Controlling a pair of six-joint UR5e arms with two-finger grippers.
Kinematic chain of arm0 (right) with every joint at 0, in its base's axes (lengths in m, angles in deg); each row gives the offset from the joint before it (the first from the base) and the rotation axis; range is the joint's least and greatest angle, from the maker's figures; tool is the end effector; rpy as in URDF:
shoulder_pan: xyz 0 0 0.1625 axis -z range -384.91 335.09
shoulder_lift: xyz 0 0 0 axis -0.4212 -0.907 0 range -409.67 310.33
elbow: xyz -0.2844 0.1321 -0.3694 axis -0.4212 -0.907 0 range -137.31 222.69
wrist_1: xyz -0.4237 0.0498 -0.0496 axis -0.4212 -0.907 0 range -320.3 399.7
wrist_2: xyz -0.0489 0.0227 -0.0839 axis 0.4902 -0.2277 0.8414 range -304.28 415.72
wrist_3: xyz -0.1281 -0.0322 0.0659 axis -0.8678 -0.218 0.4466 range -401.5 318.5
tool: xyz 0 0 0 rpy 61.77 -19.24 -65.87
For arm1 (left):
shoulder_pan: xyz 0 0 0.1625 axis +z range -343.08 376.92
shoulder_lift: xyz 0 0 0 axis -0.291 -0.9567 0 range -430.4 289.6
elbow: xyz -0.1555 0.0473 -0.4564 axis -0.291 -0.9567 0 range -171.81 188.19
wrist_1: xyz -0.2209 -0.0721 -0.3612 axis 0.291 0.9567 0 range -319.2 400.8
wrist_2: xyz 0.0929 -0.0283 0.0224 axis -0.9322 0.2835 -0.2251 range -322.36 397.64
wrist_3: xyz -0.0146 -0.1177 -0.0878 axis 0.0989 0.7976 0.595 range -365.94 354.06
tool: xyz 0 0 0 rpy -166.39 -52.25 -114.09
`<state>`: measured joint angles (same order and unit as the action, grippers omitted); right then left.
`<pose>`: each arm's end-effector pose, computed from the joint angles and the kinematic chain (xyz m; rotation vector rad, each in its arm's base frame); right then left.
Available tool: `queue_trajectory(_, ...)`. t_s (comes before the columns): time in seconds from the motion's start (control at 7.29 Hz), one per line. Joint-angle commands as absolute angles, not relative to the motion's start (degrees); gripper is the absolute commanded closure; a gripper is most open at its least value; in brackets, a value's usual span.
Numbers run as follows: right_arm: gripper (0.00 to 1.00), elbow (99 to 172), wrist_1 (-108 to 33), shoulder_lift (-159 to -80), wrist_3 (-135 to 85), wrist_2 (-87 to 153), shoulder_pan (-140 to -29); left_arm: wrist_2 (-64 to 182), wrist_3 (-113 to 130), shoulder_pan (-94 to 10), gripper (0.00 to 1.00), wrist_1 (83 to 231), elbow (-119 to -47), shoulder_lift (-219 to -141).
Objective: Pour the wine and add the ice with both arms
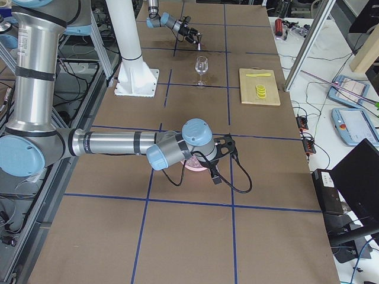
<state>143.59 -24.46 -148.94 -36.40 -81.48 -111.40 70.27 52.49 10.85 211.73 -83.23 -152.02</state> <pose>-0.0035 -0.4655 0.6721 0.3897 -0.8389 -0.1717 0.4090 -0.3025 0.6175 1.1664 0.8223 -0.2778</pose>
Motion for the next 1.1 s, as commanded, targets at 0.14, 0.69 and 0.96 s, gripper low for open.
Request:
queue_trajectory(0.14, 0.00, 143.6, -24.5, -148.9, -36.4, -81.5, -111.4, 70.2, 53.8, 10.9, 0.12, 211.8, -81.4, -153.1)
queue_trajectory(0.69, 0.00, 143.6, -24.5, -148.8, -36.4, -81.5, -111.4, 68.8, 54.0, 10.9, 0.33, 211.8, -81.6, -153.2)
queue_trajectory(0.96, 0.00, 143.6, -24.5, -148.9, -36.3, -81.5, -111.4, 68.9, 54.1, 10.9, 0.36, 211.8, -81.5, -153.3)
